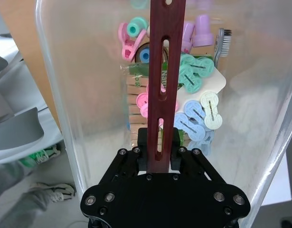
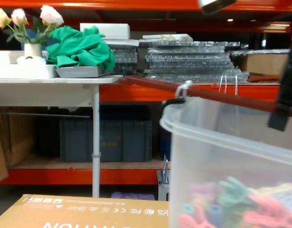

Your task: Use one hand to grasp the basket and place it at the designated location.

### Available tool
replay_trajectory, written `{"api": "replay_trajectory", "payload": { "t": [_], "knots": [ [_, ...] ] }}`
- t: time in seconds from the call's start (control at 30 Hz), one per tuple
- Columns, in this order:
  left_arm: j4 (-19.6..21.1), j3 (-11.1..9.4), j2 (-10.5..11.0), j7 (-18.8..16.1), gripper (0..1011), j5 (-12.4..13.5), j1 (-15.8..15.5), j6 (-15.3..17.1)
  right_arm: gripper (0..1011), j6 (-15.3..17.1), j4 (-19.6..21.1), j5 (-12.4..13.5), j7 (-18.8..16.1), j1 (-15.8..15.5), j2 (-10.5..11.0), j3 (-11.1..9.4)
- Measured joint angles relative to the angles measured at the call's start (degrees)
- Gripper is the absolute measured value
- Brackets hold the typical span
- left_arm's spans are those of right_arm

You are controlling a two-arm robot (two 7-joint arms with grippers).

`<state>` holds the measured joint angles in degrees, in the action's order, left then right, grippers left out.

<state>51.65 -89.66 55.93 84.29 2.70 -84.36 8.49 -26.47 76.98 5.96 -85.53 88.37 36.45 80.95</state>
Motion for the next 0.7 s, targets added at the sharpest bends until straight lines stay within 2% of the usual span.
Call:
{"api": "replay_trajectory", "payload": {
  "t": [0.1,0.33,0.47,0.67,0.7],
  "knots": [
    [0.0,0.0,0.0,0.0,0,0.0,0.0,0.0,239,3.06,3.18,-0.28,0.32,-0.29,3.46,-0.75],
    [-0.01,0.0,0.0,0.0,0,0.01,0.0,0.0,239,6.61,7.02,-0.56,0.53,-0.84,7.66,-1.76],
    [0.0,0.0,0.0,0.0,0,0.01,0.0,0.0,239,9.06,9.98,-0.69,0.52,-1.23,11.07,-2.52],
    [0.0,0.0,0.0,0.0,0,0.0,0.0,0.0,240,10.66,11.84,-1.02,0.42,-1.68,13.32,-3.27],
    [0.0,0.0,0.0,0.0,0,0.0,0.0,0.0,239,11.47,12.64,-1.12,0.52,-1.93,14.33,-3.63]
  ]
}}
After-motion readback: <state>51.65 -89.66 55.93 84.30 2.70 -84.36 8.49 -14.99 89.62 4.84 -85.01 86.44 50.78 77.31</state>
